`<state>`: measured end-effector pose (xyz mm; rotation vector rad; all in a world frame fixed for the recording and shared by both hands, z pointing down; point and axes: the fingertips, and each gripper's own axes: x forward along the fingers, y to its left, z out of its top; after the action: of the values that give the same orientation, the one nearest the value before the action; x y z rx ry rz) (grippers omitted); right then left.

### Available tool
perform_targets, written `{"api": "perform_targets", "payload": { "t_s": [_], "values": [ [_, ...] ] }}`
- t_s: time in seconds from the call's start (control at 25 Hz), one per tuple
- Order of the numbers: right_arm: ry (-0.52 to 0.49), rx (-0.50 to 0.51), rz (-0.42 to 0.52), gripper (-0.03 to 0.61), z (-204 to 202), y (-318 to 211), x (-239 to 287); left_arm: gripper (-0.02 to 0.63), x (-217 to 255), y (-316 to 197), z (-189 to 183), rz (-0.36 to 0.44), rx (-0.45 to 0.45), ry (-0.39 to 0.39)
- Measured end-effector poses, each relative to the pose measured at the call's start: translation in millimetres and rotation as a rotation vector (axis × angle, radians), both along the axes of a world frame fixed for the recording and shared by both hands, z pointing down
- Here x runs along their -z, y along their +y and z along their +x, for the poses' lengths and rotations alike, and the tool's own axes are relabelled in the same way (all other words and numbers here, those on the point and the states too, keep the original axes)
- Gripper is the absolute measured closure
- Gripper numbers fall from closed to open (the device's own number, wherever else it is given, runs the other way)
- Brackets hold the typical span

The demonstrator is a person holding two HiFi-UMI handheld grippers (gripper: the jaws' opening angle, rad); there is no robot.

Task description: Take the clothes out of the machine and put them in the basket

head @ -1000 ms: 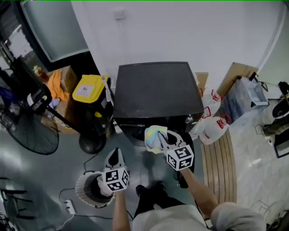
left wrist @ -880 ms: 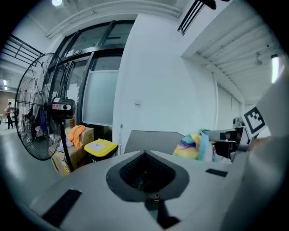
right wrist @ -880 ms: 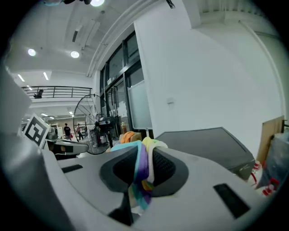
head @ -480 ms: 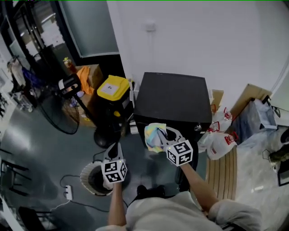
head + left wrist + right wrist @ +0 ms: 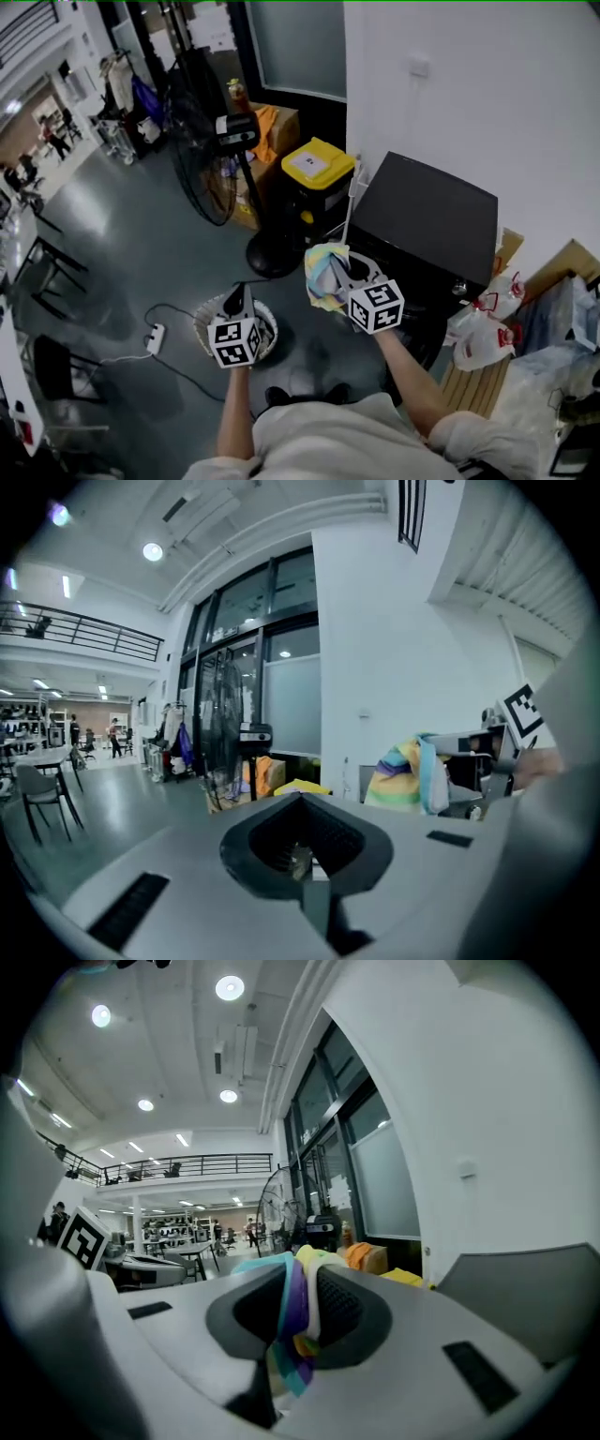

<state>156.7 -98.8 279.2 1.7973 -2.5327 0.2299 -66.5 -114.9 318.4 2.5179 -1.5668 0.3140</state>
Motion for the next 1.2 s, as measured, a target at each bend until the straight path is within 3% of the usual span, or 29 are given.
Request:
{"api": "perform_targets", "payload": {
  "t_s": [0.32, 0.8, 1.2],
  "values": [
    [-0.001, 0.222, 0.003, 0.511, -147, -36, 7, 0.595, 3, 11, -134, -0.001, 0.195, -0.004],
    [0.014, 0.389, -0.035, 0.51, -349, -68, -11, 0.595, -12, 2, -315, -0.009, 0.35, 0.03],
    [0.011, 0.428, -0.119, 0.509, -435, -85, -66, 0.595, -46, -13, -391, -0.057, 0.393, 0.037]
  ]
}}
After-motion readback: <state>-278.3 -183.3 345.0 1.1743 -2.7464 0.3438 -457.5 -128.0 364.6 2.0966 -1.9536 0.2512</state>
